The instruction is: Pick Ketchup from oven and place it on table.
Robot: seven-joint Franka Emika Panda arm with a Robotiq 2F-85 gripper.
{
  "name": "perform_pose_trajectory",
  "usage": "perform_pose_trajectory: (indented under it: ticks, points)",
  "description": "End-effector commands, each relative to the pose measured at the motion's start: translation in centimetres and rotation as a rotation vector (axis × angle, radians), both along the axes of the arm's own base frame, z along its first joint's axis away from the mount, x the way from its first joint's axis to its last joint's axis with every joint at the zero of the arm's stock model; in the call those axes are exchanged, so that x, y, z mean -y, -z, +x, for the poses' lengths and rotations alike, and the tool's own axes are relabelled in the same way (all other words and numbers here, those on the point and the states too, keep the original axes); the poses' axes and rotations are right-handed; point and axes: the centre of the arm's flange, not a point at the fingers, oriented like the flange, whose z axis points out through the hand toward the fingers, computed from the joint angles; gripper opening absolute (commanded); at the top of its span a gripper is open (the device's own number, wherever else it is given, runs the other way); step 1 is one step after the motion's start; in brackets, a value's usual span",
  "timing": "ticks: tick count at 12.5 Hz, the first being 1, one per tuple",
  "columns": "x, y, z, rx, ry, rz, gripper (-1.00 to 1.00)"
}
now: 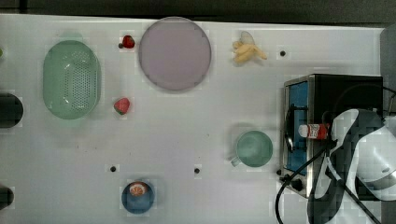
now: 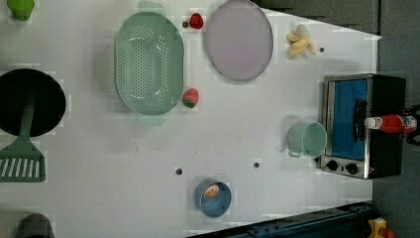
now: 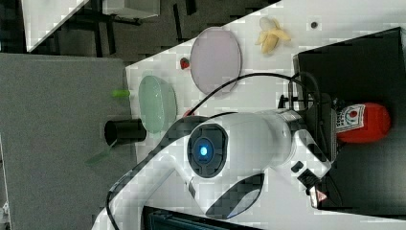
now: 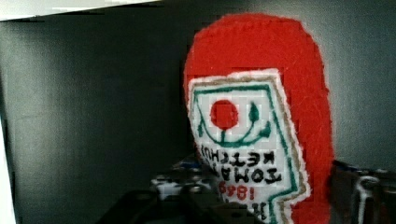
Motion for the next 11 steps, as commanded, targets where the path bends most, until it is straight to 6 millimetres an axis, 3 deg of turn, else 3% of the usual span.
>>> perform_pose_trajectory:
  ticks: [1,3,5,8,11]
  points:
    - [0.7,-2.6,0.8,0.05,0.008,-0.021,0.27]
    - [0.2,-6.1,2.3,0.096,-0.028,-0.053,0.27]
    - [-1.4,-11.1,4.2,0.143,-0.124,-0.095,0.27]
    - [-4.9,-18.1,6.1,0.162,-0.207,-0.085,0.27]
    - [-9.5,-23.0,6.2,0.061,-0.288,-0.013,0.27]
